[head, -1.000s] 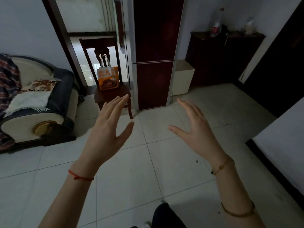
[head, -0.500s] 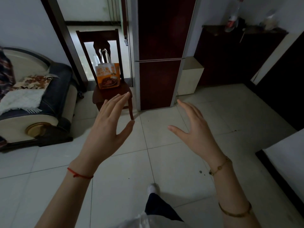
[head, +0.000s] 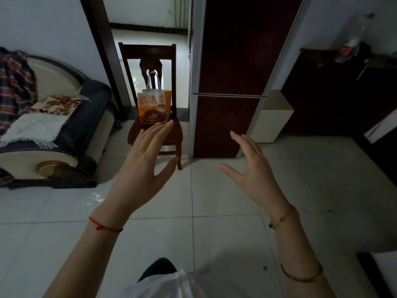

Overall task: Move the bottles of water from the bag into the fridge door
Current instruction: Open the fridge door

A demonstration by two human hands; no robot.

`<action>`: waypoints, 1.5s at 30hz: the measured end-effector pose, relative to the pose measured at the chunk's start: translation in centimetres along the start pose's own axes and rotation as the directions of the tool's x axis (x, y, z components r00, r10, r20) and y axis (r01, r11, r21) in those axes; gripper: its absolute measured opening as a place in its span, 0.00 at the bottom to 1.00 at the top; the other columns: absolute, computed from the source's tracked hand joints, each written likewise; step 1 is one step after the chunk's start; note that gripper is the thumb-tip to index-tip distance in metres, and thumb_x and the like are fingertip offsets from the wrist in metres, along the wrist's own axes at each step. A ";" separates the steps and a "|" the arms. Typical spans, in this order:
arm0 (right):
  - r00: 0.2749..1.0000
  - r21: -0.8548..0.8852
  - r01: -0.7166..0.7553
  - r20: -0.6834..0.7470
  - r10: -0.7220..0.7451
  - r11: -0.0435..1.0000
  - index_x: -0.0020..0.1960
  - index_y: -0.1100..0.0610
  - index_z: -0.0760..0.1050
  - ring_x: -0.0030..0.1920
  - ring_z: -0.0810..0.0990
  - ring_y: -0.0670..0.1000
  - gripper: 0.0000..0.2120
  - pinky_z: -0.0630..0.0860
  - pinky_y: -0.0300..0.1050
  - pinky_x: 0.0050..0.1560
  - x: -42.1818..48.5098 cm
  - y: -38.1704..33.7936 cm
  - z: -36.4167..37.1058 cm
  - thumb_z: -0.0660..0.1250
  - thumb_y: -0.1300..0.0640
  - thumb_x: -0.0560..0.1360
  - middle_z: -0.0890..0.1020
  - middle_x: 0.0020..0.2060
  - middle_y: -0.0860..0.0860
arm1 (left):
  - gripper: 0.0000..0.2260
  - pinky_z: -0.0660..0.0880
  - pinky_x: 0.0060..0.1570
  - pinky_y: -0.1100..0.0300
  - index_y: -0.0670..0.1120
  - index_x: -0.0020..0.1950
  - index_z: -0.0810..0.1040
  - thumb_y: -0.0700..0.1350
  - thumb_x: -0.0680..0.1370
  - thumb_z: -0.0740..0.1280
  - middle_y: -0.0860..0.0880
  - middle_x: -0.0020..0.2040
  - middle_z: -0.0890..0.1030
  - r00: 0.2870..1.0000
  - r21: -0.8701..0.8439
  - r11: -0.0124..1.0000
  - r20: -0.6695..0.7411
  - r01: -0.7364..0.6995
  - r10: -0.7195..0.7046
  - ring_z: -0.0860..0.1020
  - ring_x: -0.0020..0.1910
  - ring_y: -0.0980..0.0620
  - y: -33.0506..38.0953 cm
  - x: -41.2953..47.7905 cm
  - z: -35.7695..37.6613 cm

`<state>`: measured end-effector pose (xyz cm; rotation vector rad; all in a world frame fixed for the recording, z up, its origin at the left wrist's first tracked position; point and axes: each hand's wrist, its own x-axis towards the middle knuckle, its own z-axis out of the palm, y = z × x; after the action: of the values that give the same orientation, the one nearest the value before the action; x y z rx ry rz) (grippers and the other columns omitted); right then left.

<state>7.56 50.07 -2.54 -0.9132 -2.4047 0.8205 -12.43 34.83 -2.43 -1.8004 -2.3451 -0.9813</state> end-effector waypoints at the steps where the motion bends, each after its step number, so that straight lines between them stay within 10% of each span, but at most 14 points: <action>1: 1.000 0.009 0.007 0.015 -0.007 1.000 0.77 0.47 0.56 0.76 0.53 0.43 0.35 0.54 0.41 0.74 0.9 0.3 0.2 0.68 0.45 0.74 0.60 0.74 0.42 | 0.32 0.66 0.70 0.43 0.50 0.79 0.54 0.53 0.77 0.61 0.51 0.75 0.62 1.000 0.008 1.000 -0.002 0.010 -0.009 0.61 0.76 0.49 -0.3 0.6 0.3; 45: 0.983 0.054 -0.098 0.160 0.088 0.994 0.77 0.47 0.56 0.77 0.54 0.48 0.36 0.58 0.52 0.76 46.3 7.0 10.8 0.68 0.45 0.73 0.58 0.77 0.47 | 0.30 0.67 0.69 0.43 0.52 0.78 0.55 0.57 0.78 0.58 0.52 0.76 0.60 0.983 -0.040 0.988 0.118 0.147 -0.141 0.59 0.76 0.51 -27.0 37.0 6.8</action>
<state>-27.36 82.90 -6.45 -0.9756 -2.4695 1.0315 -46.07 66.39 -6.02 -1.7700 -2.5742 -0.9830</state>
